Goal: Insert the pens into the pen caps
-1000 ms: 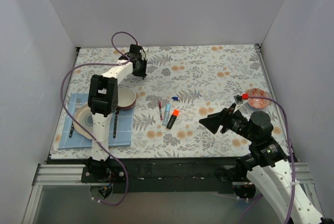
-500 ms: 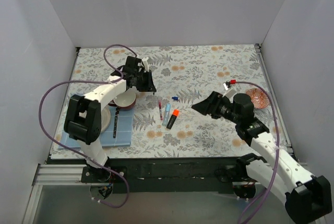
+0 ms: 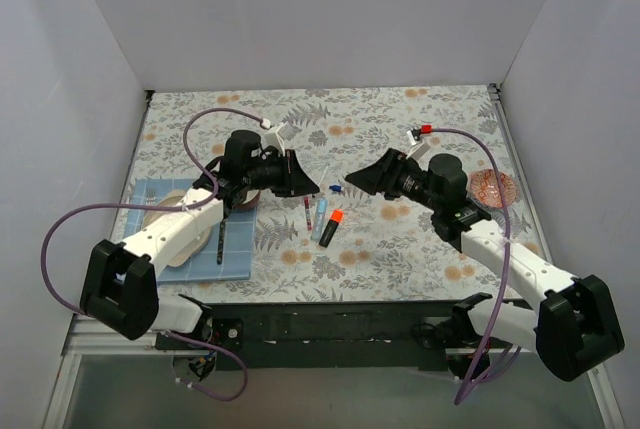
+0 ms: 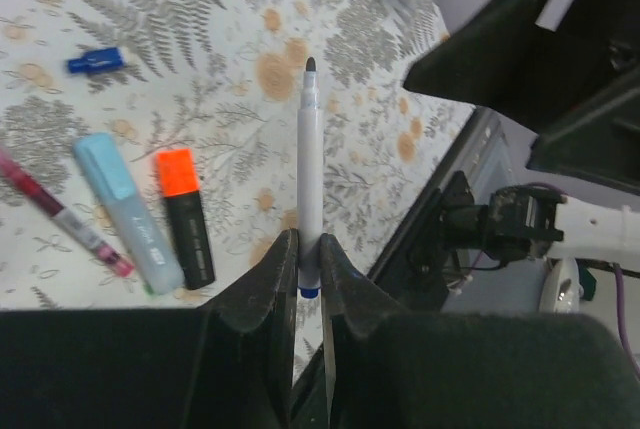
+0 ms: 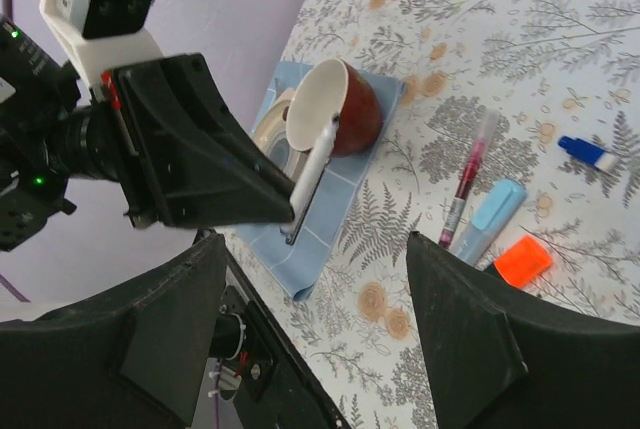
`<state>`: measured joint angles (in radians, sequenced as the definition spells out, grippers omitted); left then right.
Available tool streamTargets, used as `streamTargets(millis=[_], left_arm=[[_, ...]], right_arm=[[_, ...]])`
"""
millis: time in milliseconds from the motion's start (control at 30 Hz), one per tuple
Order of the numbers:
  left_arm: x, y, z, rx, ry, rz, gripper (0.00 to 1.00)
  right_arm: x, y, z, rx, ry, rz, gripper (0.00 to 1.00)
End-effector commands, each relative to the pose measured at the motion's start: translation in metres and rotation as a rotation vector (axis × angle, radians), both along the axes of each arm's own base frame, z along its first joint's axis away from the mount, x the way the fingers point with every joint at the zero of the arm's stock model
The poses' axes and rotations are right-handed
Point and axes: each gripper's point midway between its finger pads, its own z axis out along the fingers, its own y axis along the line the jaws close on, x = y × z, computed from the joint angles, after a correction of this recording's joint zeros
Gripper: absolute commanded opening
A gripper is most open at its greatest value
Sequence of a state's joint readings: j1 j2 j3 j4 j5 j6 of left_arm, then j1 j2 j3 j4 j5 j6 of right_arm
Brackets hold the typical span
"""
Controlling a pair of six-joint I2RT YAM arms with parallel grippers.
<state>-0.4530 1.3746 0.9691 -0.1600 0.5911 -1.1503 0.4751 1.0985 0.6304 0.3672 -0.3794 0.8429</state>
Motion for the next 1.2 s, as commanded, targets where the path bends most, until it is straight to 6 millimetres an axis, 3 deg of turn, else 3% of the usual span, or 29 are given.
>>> streamTargets(millis=[0,133,333,433,533,567,600,667,700,833,933,1033,1133,1167], left_arm=[[-0.038,-0.019,0.035,-0.158,-0.043,-0.122,0.00],[-0.049,-0.019,0.045,-0.195,-0.074,-0.131,0.00],[-0.058,-0.018,0.051,-0.212,-0.090,-0.152,0.00],[-0.061,-0.018,0.051,-0.217,-0.090,-0.161,0.00],[-0.063,-0.017,0.048,-0.214,-0.088,-0.161,0.00],[-0.064,-0.017,0.048,-0.215,-0.087,-0.164,0.00],[-0.064,-0.017,0.049,-0.217,-0.089,-0.166,0.00],[-0.067,-0.018,0.050,-0.226,-0.080,-0.180,0.00],[-0.068,-0.018,0.052,-0.236,-0.083,-0.191,0.12],[-0.070,-0.021,0.055,-0.254,-0.079,-0.210,0.35],[-0.069,-0.021,0.055,-0.254,-0.080,-0.208,0.37],[-0.070,-0.022,0.057,-0.262,-0.085,-0.219,0.34],[-0.071,-0.022,0.059,-0.266,-0.089,-0.228,0.17],[-0.072,-0.022,0.059,-0.267,-0.092,-0.232,0.07]], right_arm=[[0.006,0.025,0.049,0.092,-0.118,0.045,0.78],[0.002,0.046,0.046,0.087,-0.104,0.074,0.77],[0.001,0.063,0.041,0.086,-0.080,0.067,0.66],[-0.001,0.070,0.044,0.103,-0.090,0.077,0.53],[-0.005,0.073,0.049,0.132,-0.110,0.088,0.27],[-0.008,0.074,0.048,0.135,-0.114,0.094,0.08],[-0.009,0.073,0.055,0.150,-0.139,0.098,0.01],[-0.014,0.075,0.058,0.161,-0.156,0.115,0.01],[-0.017,0.077,0.059,0.162,-0.167,0.137,0.01],[-0.027,0.082,0.069,0.188,-0.201,0.186,0.01],[-0.032,0.085,0.071,0.193,-0.206,0.203,0.01],[-0.035,0.088,0.073,0.193,-0.213,0.220,0.01],[-0.039,0.091,0.071,0.188,-0.214,0.242,0.01],[-0.041,0.091,0.070,0.186,-0.214,0.246,0.01]])
